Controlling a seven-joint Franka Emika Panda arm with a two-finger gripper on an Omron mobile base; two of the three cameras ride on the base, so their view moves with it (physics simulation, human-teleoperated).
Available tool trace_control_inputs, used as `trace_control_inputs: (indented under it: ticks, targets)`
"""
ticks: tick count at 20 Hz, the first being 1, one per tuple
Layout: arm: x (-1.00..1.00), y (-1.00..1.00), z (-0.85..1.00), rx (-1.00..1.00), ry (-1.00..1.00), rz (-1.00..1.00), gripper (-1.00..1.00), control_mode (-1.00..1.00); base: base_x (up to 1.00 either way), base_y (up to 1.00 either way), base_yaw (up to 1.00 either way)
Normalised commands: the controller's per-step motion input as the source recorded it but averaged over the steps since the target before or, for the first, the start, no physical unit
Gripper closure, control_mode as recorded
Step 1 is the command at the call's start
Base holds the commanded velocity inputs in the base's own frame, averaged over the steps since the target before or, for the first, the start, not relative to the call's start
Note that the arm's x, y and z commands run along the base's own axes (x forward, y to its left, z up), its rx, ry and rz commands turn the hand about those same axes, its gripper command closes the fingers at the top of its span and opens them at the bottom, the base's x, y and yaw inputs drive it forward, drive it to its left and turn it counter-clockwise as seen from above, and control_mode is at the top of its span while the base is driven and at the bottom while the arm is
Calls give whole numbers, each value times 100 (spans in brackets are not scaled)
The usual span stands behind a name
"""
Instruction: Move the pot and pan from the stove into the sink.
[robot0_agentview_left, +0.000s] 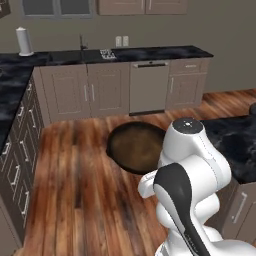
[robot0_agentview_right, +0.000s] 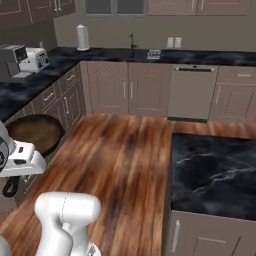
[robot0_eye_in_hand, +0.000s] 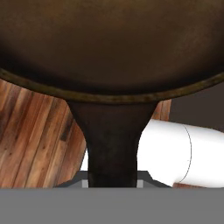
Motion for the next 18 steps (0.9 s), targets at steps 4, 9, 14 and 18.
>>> trace_control_inputs:
  ticks: [4, 9, 14, 18]
  targets:
    - [0, 0, 0, 0, 0, 0, 100, 100, 95, 13, -3]
    - [0, 0, 0, 0, 0, 0, 100, 100, 99, 16, -3]
    - [0, 0, 0, 0, 0, 0, 100, 100, 100, 18, -4]
    - [0, 0, 0, 0, 0, 0, 100, 100, 100, 19, -4]
